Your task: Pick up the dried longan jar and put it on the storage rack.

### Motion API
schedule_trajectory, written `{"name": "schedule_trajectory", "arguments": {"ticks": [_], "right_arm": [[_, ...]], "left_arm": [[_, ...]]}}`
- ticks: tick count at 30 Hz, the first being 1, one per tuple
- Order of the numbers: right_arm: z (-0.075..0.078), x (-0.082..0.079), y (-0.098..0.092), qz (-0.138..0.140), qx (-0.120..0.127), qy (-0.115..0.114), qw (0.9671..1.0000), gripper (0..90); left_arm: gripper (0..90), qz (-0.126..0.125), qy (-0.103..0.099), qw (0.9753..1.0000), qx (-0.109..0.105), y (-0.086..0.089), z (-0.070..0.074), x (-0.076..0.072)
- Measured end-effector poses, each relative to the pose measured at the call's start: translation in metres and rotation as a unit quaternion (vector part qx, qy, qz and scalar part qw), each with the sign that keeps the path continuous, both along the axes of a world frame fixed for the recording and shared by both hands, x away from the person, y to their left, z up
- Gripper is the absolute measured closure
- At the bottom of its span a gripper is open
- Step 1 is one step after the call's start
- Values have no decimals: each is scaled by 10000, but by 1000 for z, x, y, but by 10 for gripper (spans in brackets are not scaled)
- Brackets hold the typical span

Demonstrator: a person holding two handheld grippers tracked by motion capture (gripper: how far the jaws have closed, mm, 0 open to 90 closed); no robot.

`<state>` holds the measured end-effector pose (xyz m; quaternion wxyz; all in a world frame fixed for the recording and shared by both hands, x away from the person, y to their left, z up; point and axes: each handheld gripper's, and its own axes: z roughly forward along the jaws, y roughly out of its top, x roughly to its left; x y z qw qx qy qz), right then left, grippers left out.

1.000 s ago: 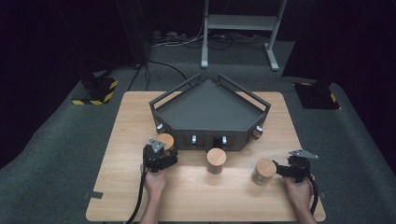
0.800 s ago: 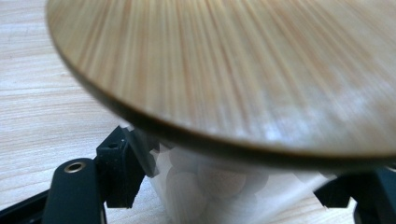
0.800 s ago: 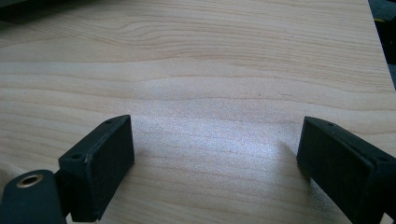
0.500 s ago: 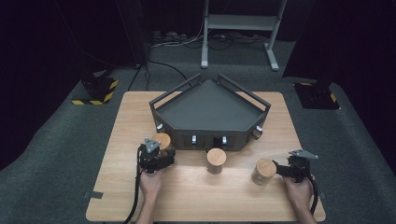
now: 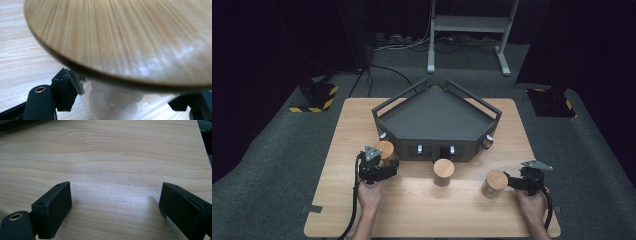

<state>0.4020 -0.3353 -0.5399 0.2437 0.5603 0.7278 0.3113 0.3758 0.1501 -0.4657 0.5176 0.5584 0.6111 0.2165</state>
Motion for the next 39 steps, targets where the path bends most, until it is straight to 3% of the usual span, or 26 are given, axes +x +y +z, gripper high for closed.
{"name": "schedule_trajectory", "arguments": {"ticks": [12,26,39], "right_arm": [[0,0,0,-2,2,0,10000,107],[0,0,0,0,1,-1,10000,107],[0,0,0,0,1,-1,10000,107]], "left_arm": [[258,-308,7,9995,-15,-1,29,-2],[259,-813,30,9965,174,-16,67,5],[258,-957,-63,9954,-15,-21,106,23]]}}
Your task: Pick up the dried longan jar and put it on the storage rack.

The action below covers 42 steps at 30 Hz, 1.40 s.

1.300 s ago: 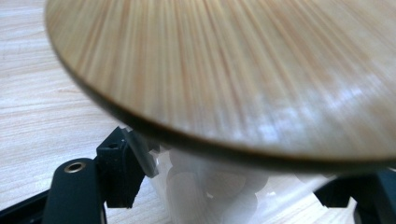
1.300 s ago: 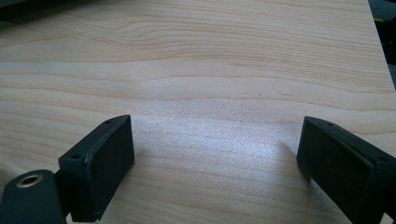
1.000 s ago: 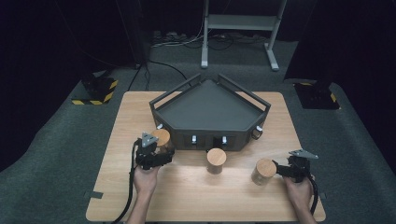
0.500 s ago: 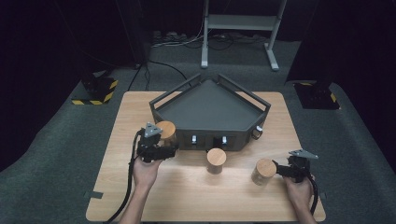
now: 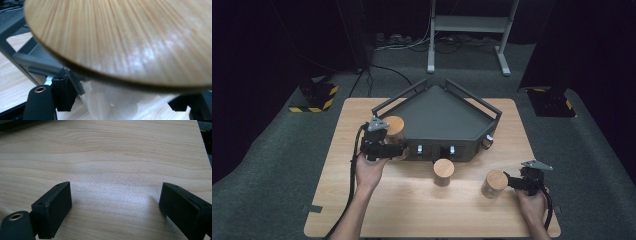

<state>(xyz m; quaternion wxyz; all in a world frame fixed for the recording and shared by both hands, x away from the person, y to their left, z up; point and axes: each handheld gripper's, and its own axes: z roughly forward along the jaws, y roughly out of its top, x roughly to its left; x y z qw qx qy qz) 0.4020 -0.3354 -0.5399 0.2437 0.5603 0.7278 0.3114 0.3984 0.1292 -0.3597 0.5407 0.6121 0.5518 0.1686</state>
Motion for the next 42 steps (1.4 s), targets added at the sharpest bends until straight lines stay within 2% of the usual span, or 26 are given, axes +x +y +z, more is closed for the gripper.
{"name": "schedule_trajectory", "arguments": {"ticks": [9,17,26,32,38,42], "right_arm": [[0,0,0,1,1,0,10000,107],[0,0,0,0,-1,0,10000,107],[0,0,0,0,-1,0,10000,108],[0,0,0,3,-2,-3,10000,108],[0,0,0,3,-1,-3,10000,108],[0,0,0,5,-2,-4,10000,108]], "left_arm": [[259,65,-35,10000,47,-6,15,24],[258,163,-23,9998,81,-13,19,46],[258,385,57,9991,163,-20,13,71],[258,595,97,9981,104,-24,7,88],[259,722,153,9972,157,-26,0,97],[258,761,152,9966,285,-29,-6,101]]}}
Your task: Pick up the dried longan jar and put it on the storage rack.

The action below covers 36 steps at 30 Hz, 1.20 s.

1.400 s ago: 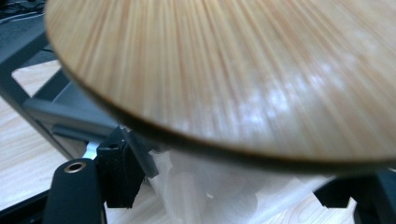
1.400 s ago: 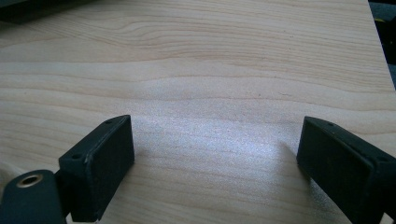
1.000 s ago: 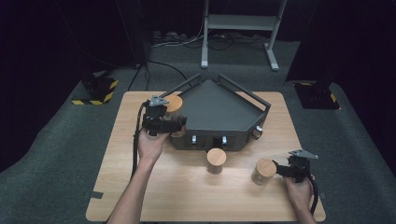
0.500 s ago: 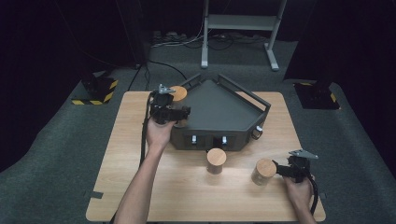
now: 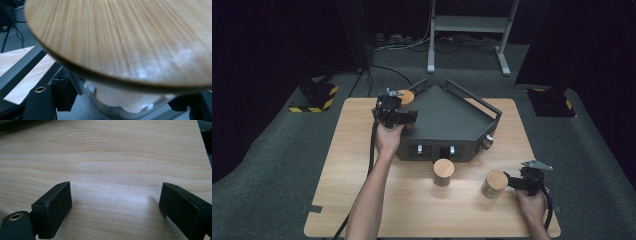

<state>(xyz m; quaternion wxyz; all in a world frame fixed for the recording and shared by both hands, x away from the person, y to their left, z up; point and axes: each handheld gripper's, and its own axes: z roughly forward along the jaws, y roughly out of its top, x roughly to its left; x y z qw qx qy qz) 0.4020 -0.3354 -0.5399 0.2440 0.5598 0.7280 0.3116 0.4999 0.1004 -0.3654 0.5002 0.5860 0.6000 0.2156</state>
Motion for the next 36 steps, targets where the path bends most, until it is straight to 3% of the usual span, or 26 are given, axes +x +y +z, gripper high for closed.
{"name": "schedule_trajectory", "arguments": {"ticks": [16,25,36], "right_arm": [[0,0,0,-1,0,0,10000,108],[0,0,0,-1,0,1,10000,108],[0,0,0,-5,1,3,10000,108]], "left_arm": [[258,61,2,10000,42,-1,-15,6],[258,12,-68,9998,207,-2,-17,5],[254,-24,-45,9999,162,0,-17,4]]}}
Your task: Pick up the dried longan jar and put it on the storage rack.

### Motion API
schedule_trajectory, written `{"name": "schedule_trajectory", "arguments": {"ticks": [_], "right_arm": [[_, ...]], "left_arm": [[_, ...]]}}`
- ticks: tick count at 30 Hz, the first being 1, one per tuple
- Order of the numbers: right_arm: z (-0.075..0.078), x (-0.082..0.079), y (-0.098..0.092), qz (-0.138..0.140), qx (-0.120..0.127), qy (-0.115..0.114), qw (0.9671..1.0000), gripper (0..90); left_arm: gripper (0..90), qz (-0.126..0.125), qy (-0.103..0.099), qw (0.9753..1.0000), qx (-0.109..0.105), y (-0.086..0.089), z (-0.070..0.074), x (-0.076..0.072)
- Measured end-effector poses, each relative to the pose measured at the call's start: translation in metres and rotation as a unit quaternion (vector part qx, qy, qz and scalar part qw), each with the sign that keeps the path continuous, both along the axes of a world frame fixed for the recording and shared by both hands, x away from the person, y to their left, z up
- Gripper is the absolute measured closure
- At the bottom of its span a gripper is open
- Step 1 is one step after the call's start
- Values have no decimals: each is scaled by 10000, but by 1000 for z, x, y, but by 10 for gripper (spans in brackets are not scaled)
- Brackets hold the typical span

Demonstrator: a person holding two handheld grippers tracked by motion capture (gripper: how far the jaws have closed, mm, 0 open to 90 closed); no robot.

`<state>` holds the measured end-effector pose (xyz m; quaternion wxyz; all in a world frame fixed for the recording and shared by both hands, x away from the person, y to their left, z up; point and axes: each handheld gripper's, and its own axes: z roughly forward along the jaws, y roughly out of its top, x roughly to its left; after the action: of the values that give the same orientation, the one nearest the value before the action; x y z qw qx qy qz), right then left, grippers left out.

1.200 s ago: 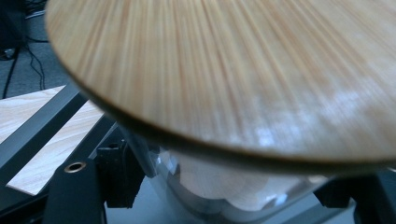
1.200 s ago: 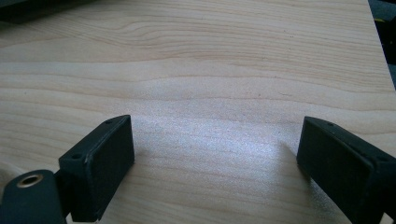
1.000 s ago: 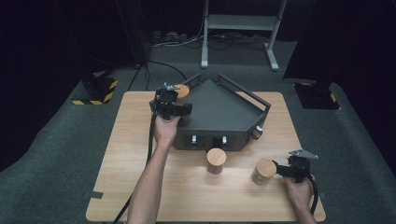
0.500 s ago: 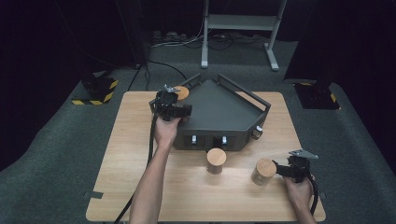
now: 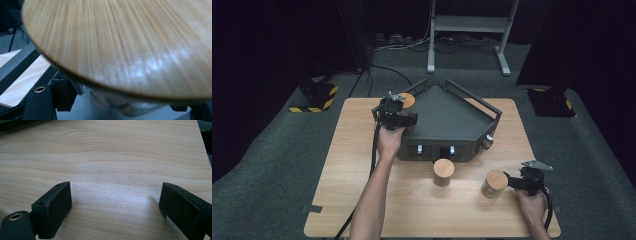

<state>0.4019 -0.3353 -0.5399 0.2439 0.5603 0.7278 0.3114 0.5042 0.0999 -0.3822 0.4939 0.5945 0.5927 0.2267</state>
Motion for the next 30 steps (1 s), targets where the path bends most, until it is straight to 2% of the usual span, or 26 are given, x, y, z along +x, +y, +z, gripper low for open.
{"name": "schedule_trajectory", "arguments": {"ticks": [2,6,7,11,15,22,24,30], "right_arm": [[0,0,0,1,-1,-1,10000,108],[0,0,0,0,0,0,10000,108],[0,0,0,0,1,0,10000,108],[0,0,0,1,1,1,10000,108],[0,0,0,2,0,-1,10000,108],[0,0,0,1,1,0,10000,107],[0,0,0,0,1,1,10000,108],[0,0,0,1,1,1,10000,108]], "left_arm": [[250,-24,2,10000,5,0,0,-1],[159,-44,-1,10000,-56,-1,1,-2],[141,-69,15,10000,-15,-1,1,-3],[94,-16,-6,10000,-20,0,2,-5],[82,-26,-36,9999,149,0,2,-9],[78,-20,-49,9999,124,4,2,-17],[77,34,-68,10000,25,4,3,-19],[77,28,-70,9999,100,9,5,-30]]}}
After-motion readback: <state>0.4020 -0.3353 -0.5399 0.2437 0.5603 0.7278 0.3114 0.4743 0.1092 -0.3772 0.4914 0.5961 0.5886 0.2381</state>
